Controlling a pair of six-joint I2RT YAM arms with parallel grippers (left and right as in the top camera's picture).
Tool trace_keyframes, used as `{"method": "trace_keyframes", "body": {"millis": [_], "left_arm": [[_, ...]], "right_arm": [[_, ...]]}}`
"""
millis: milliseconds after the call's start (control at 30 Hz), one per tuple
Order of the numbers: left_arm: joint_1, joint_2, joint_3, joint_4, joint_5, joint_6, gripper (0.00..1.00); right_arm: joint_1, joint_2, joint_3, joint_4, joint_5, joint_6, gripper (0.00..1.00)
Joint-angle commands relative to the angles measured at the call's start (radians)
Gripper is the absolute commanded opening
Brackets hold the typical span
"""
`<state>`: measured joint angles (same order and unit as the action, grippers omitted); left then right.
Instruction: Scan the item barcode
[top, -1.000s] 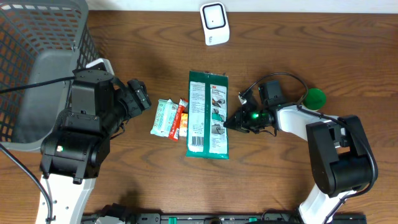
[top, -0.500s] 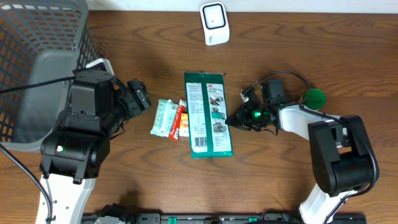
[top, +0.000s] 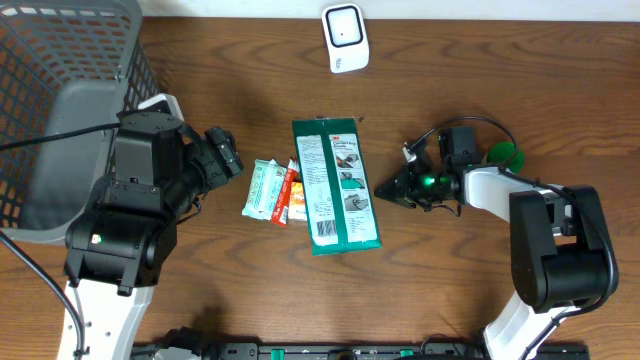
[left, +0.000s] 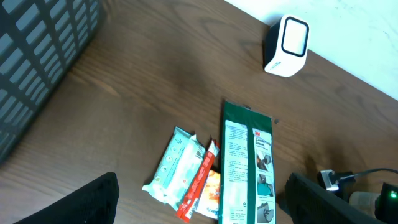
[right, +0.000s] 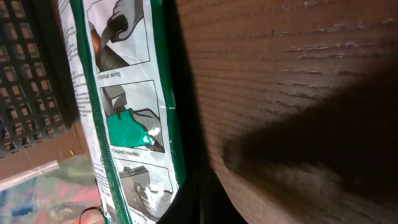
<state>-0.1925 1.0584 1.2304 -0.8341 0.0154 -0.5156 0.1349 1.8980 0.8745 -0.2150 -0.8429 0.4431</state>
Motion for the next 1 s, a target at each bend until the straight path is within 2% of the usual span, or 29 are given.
{"method": "trace_keyframes", "body": {"millis": [0,100,133,200,267,400,467,500,567,633,700,800,933,967], "left_arm": [[0.003,-0.001,0.015,-0.003,-0.017,0.018,0.86],[0.003,-0.001,0.015,0.020,-0.017,0.018,0.86],[0.003,-0.001,0.015,0.028,-0.017,0.018,0.86],[0.003,-0.001,0.015,0.031,-0.016,0.018,0.98],[0.003,0.000,0.015,0.011,-0.006,0.018,0.99],[0.003,0.019,0.012,-0.045,0.021,0.018,1.00],[0.002,0.037,0.006,-0.076,0.028,0.017,0.51],[-0.002,0.048,0.000,-0.086,0.034,0.012,0.37],[-0.021,0.077,-0.020,-0.092,0.066,0.005,0.24],[-0.049,0.112,-0.036,-0.089,0.086,0.002,0.19],[-0.094,0.174,-0.042,-0.088,0.085,0.003,0.19],[-0.152,0.283,-0.042,-0.066,0.085,0.011,0.19],[-0.183,0.418,-0.042,-0.009,0.086,0.063,0.19],[-0.183,0.444,-0.042,0.007,0.087,0.063,0.11]], "right_arm": [[-0.007,0.011,-0.006,-0.002,-0.031,-0.010,0.01],[-0.007,0.011,-0.006,-0.002,-0.031,-0.010,0.01],[-0.007,0.011,-0.006,-0.002,-0.031,-0.010,0.04],[-0.007,0.011,-0.006,-0.002,-0.035,-0.010,0.18],[-0.009,0.011,-0.006,-0.002,-0.034,-0.011,0.30],[-0.009,0.011,-0.006,0.000,-0.034,-0.011,0.35],[-0.009,0.011,-0.006,0.002,-0.034,-0.011,0.36],[-0.009,0.011,-0.006,0.002,-0.034,-0.011,0.36],[-0.009,0.011,-0.006,0.002,-0.034,-0.011,0.36],[-0.009,0.011,-0.006,0.002,-0.034,-0.011,0.36],[-0.009,0.011,-0.006,0.002,-0.032,-0.011,0.37],[-0.009,0.011,-0.006,0.003,-0.018,-0.021,0.45],[-0.009,0.011,-0.006,0.006,-0.011,-0.041,0.49],[-0.009,0.011,-0.006,0.006,-0.003,-0.040,0.49]]}}
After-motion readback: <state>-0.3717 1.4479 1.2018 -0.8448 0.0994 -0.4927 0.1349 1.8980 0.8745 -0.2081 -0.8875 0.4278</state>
